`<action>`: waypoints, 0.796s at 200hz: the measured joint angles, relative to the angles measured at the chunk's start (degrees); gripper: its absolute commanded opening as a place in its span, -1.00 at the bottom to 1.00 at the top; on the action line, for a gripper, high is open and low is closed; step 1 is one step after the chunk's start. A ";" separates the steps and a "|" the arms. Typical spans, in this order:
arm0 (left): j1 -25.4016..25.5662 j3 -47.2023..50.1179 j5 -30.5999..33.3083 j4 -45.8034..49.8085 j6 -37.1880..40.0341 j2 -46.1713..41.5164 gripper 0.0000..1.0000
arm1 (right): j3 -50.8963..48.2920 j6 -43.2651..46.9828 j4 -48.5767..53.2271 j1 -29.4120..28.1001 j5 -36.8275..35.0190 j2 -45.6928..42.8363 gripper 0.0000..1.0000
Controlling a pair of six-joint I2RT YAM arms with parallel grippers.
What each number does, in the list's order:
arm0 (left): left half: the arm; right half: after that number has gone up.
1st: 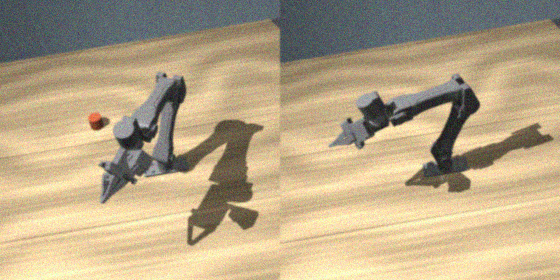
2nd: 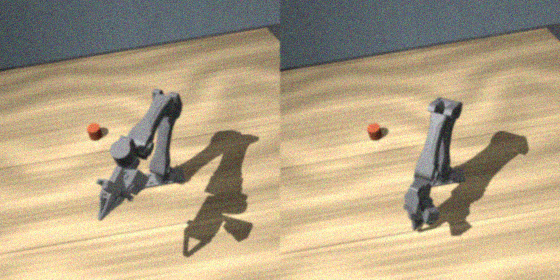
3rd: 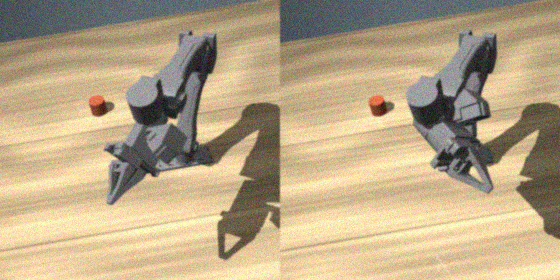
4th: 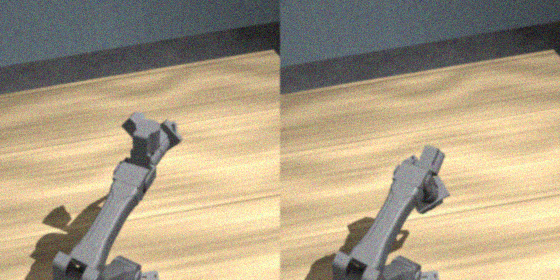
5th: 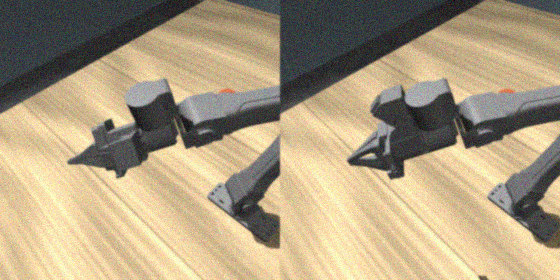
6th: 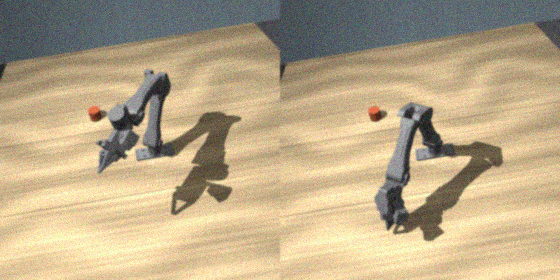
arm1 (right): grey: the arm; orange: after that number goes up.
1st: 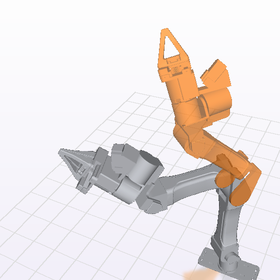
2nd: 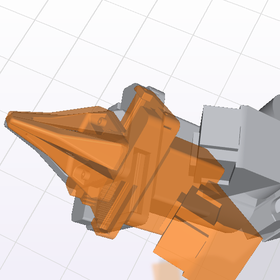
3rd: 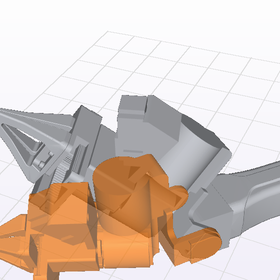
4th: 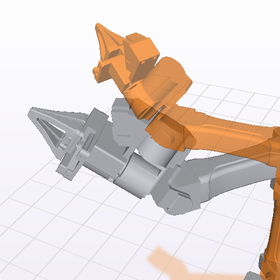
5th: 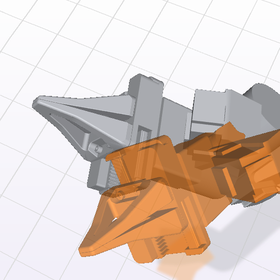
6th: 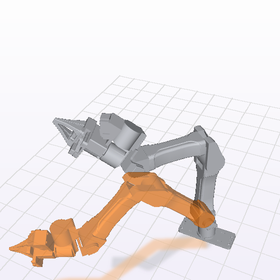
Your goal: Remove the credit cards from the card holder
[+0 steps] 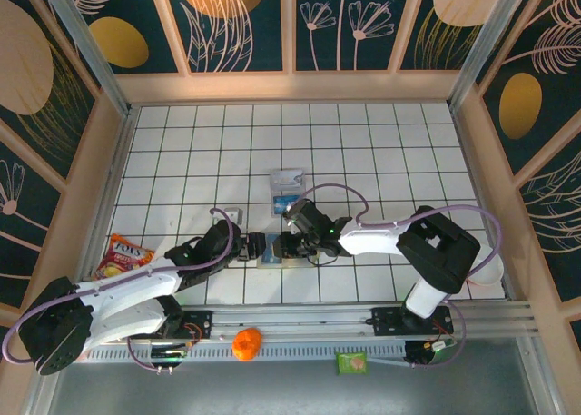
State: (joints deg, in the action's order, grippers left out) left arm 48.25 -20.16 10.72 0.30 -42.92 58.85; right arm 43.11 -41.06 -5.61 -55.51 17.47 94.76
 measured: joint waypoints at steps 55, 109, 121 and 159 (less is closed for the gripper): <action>0.00 0.26 0.31 0.02 -0.20 -0.09 0.71 | 0.00 -0.72 0.48 0.00 -2.03 -0.66 -0.45; 0.00 0.52 0.31 -0.04 -0.61 -0.46 0.98 | 0.00 -1.70 3.28 0.00 -6.08 -1.81 -0.45; 0.00 0.63 0.22 -0.13 -0.61 -0.48 0.98 | 0.00 -1.70 3.41 0.00 -6.60 -2.05 -0.45; 0.00 1.05 -1.29 -1.66 -0.44 1.36 0.57 | 0.00 -1.49 4.66 0.00 -9.22 -4.33 -0.47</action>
State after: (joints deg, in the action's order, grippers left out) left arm 48.25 -19.11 9.43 -1.37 -43.35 60.20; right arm 43.11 -42.54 -0.95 -55.51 8.25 90.43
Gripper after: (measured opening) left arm 0.878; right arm 0.274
